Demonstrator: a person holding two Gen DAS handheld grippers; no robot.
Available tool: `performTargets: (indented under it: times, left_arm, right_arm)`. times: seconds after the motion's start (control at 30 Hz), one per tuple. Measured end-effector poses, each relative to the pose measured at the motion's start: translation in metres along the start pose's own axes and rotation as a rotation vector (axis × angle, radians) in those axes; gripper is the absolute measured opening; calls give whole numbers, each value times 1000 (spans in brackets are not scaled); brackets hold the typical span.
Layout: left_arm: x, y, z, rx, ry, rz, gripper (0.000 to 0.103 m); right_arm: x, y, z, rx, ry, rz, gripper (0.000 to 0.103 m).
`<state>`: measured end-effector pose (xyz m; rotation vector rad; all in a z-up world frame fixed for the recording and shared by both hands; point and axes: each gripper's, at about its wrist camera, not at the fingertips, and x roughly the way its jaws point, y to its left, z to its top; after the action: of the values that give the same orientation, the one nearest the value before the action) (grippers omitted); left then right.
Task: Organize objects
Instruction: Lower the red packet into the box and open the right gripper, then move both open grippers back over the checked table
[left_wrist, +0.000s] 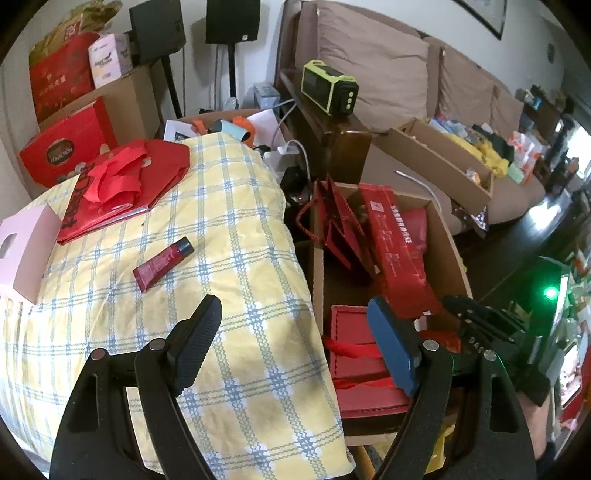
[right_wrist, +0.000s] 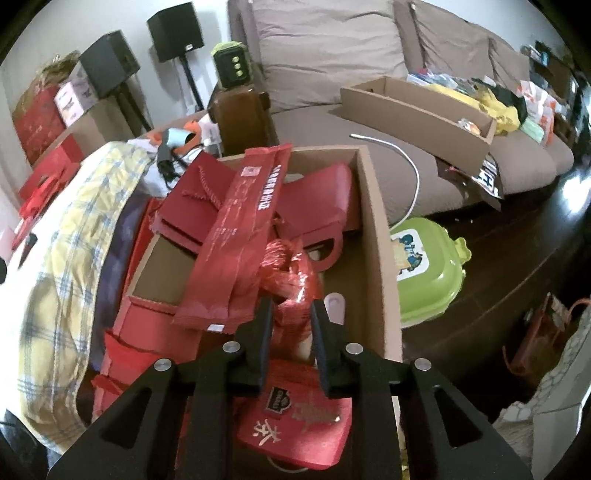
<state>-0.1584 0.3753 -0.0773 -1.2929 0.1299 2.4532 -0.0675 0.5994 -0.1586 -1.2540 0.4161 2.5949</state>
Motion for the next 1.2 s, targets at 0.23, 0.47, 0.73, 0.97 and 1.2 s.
performTargets:
  times: [0.23,0.47,0.73,0.97,1.2]
  left_arm:
    - [-1,9,3,-26,-3,4,79]
    - [2,22,5,-69,11,14,79]
    - [-1,42,10,-120,5,13,79]
    - [-7,89,18,-207,-5,46,79]
    - [-41,181,25,-386,-136,219,79]
  right_arm:
    - [-11,-27,5,145,-38,83,25]
    - [-22,-32,9,179,-75,128,47]
    - [-20,-29,8,171,-64,107,49]
    - [-20,-15,4,83,-68,39,55]
    - [-40,8,-4,-4,-176,-47,75]
